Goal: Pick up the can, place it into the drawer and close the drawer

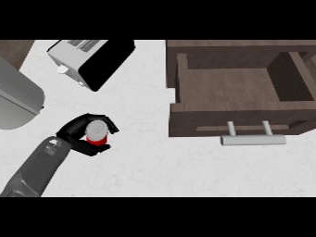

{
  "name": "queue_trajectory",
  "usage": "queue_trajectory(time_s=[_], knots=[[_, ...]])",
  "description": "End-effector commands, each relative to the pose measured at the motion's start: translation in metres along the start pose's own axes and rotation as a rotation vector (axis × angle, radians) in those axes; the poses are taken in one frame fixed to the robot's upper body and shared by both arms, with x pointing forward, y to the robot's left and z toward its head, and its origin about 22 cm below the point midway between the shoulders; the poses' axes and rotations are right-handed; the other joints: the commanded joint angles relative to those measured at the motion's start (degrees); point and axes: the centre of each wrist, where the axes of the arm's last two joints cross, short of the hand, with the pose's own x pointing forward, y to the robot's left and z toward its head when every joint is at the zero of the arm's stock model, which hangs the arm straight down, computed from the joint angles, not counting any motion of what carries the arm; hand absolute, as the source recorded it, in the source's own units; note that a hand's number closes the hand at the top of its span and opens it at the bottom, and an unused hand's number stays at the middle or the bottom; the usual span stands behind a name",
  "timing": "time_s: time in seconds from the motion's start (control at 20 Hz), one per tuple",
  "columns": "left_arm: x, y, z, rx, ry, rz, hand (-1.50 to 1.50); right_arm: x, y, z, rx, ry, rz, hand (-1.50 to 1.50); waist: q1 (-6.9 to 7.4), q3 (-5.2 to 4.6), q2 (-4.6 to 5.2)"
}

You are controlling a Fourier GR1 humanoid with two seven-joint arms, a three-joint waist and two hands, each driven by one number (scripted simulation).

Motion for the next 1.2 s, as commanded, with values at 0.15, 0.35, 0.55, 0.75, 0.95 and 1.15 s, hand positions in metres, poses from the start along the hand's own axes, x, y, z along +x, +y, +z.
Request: queue_trajectory(time_s=[0.15,0.35,0.55,0.75,0.95,1.15], knots=[[-0.003,-0.019,-0.018,-0.131,-0.097,0.178,1.50,-0.006,0.005,0.005,-0.018,-0.003,-0.021,-1.50,-0.23,0.00,0.06],[0.003,-0.006,-0.004,-0.007,-0.140,0.190,1.50,-0.004,0.002,0.006,-0.020,0.000,-0.013,-1.50,1.11,0.09,-0.37],[-0.014,0.001,0.027,0.657,-0.100,0.207,1.50,-0.002,-0.008,0.011,-0.044,0.008,0.008,-1.50,3.21,0.15,-0.60],[-0.013,-0.016,0.005,0.888,-0.096,0.247,1.50,0.004,-0.013,0.015,-0.053,0.001,0.003,-1.50,2.21,0.23,-0.98],[0.017,-0.016,-0.012,0.864,-0.152,0.207,1.50,0.005,-0.014,0.016,-0.039,0.001,0.018,-1.50,2.37,0.21,-0.96],[0.065,-0.001,-0.023,0.816,-0.167,0.160,1.50,0.017,-0.024,0.031,-0.032,-0.004,0.014,-1.50,1.64,0.18,-0.93]])
